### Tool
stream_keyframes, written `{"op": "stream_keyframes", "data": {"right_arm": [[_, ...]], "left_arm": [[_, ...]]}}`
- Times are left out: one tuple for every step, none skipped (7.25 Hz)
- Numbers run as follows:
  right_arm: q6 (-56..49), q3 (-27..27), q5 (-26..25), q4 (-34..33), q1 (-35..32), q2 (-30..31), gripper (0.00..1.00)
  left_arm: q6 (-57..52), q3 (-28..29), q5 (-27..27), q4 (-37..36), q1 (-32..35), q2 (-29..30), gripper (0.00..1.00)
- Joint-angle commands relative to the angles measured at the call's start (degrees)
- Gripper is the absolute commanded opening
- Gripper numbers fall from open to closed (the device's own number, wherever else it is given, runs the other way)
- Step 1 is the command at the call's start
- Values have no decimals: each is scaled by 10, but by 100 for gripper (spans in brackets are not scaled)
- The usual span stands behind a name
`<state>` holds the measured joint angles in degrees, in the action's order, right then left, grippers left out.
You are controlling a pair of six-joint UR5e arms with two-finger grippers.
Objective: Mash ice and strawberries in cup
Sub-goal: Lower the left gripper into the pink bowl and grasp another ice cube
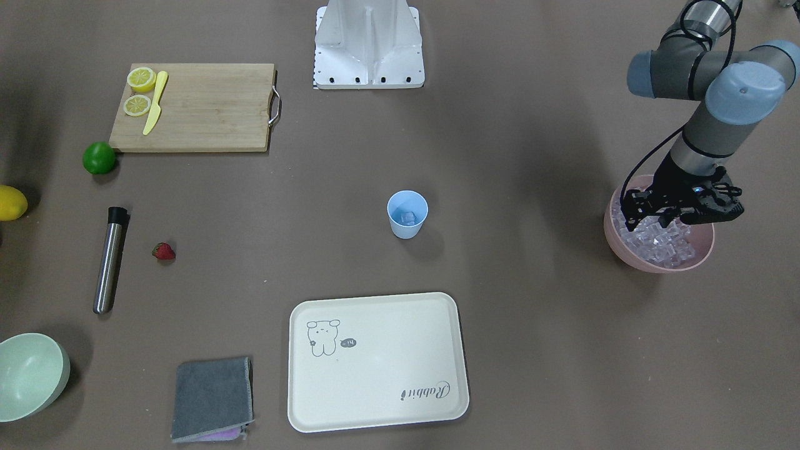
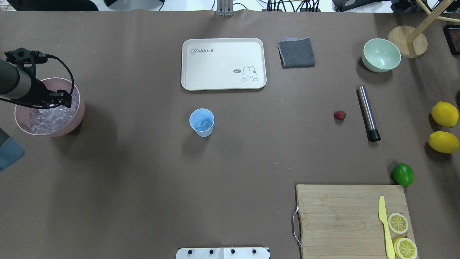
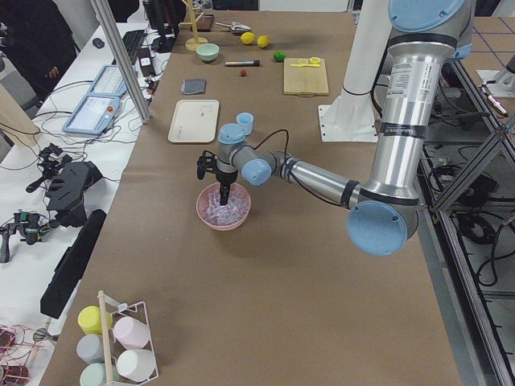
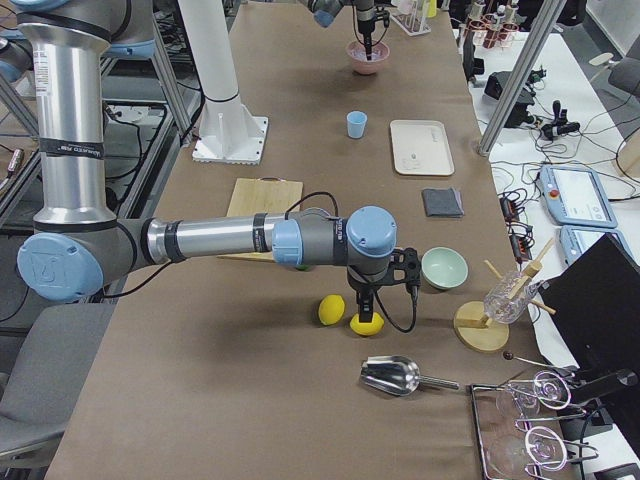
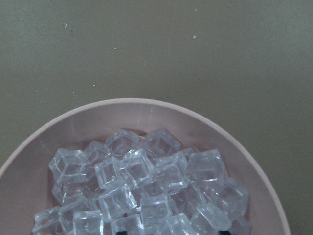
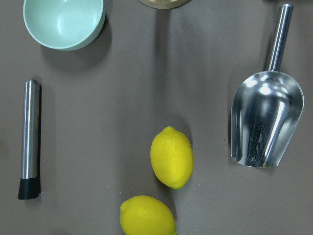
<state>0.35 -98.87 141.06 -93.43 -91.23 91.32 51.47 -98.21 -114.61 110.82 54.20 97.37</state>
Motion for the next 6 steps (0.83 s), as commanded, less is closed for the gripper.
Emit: {"op": "stream_keyframes", "data": {"right_arm": [[0, 0, 0, -1, 0, 1, 100], [0, 0, 0, -1, 0, 1, 100], [0, 1, 0, -1, 0, 1, 100], [0, 0, 0, -1, 0, 1, 100], [0, 0, 0, -1, 0, 1, 100], [0, 0, 0, -1, 0, 1, 100]], "left_arm": [[-1, 2, 0, -1, -1, 1, 69], [-1, 4, 1, -1, -4, 5, 69], [-1, 8, 1, -1, -6, 7, 68], [-2, 13, 1, 0, -8, 8, 67], [-3, 18, 1, 1, -8, 11, 62], [-4, 17, 0, 1, -8, 12, 51]]}}
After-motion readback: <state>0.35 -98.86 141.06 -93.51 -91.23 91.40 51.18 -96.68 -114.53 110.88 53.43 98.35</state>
